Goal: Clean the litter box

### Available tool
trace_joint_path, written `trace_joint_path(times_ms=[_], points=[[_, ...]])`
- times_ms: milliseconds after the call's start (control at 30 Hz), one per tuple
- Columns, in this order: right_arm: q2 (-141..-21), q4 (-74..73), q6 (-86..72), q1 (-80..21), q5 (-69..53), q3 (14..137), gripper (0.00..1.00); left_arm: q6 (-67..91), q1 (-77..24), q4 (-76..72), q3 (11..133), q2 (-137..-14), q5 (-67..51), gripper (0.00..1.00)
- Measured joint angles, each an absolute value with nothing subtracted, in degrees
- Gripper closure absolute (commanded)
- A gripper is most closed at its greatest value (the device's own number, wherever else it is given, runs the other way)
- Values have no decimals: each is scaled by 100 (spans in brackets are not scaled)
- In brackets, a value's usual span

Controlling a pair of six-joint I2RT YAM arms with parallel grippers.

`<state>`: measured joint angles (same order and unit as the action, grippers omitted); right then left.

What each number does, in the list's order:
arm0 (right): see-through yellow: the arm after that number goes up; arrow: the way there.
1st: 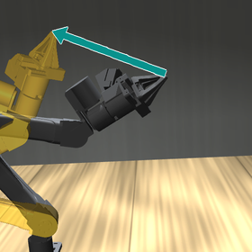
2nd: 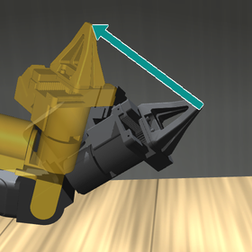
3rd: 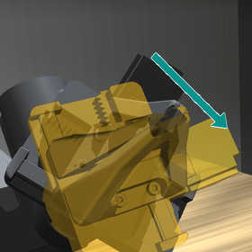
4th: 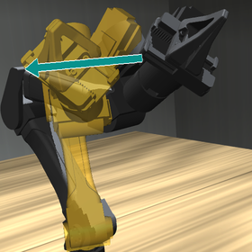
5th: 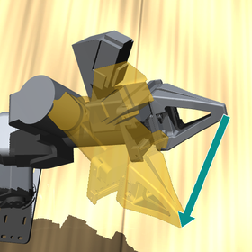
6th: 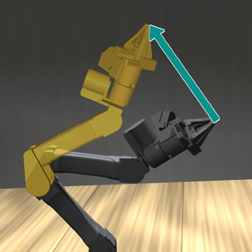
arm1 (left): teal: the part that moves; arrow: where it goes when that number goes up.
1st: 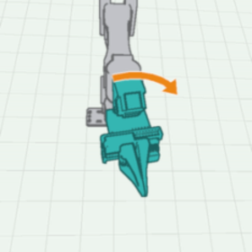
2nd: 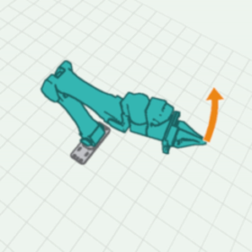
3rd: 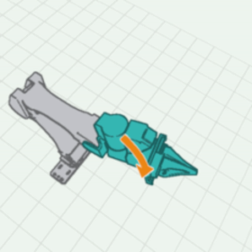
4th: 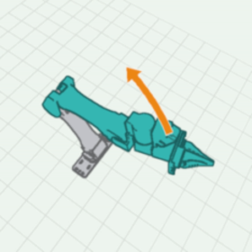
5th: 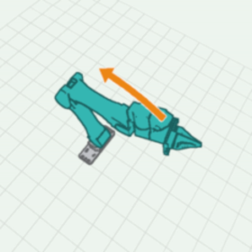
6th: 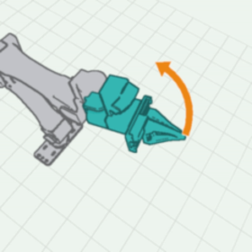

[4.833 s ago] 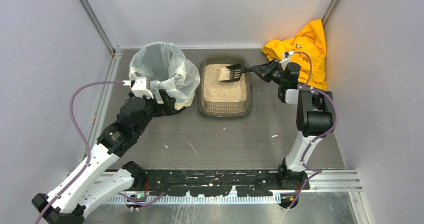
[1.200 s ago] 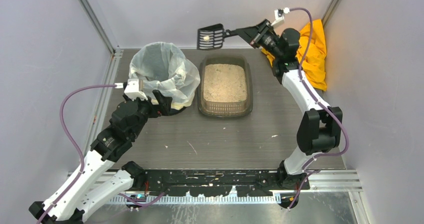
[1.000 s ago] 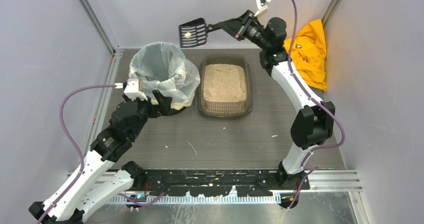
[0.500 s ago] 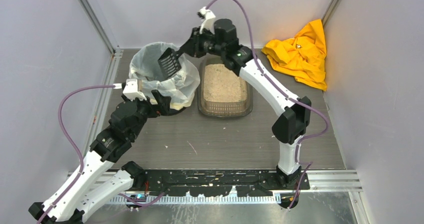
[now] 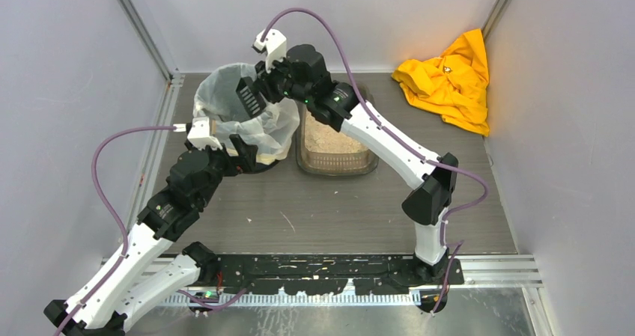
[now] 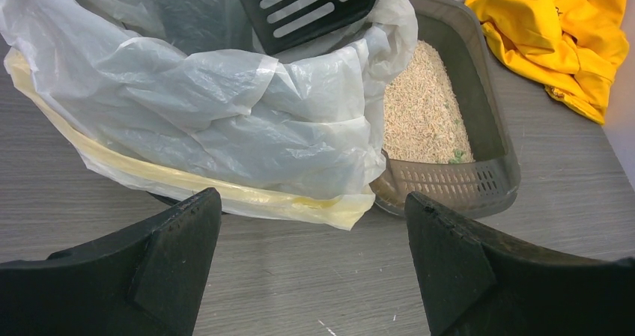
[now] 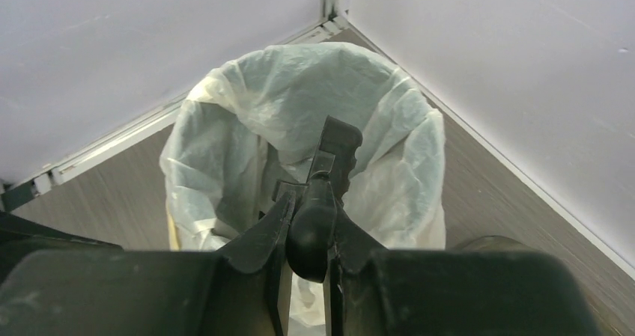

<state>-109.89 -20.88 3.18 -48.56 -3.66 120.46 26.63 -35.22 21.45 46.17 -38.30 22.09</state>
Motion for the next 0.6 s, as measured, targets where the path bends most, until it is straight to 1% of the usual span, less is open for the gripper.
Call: trace_joint_path(times_ms=[167,333,467,600], points=[[-10619,-1514,316,-4781,-259,11367,99,2663,-3522,2145,4617,-3841,2209,9],[-9765,-169,-255,-4462,-563,10062,99,2665,-3522,2145,4615,-3844,2209,9],[-9365,1068,-1321,-3691,-1081,9456,99,2679,-3522,2143,4606,-3868,2209,8],[-9148,2056,-2335,-2827,-1188,8853,99,2683,-3522,2119,4556,-3929,2209,8]])
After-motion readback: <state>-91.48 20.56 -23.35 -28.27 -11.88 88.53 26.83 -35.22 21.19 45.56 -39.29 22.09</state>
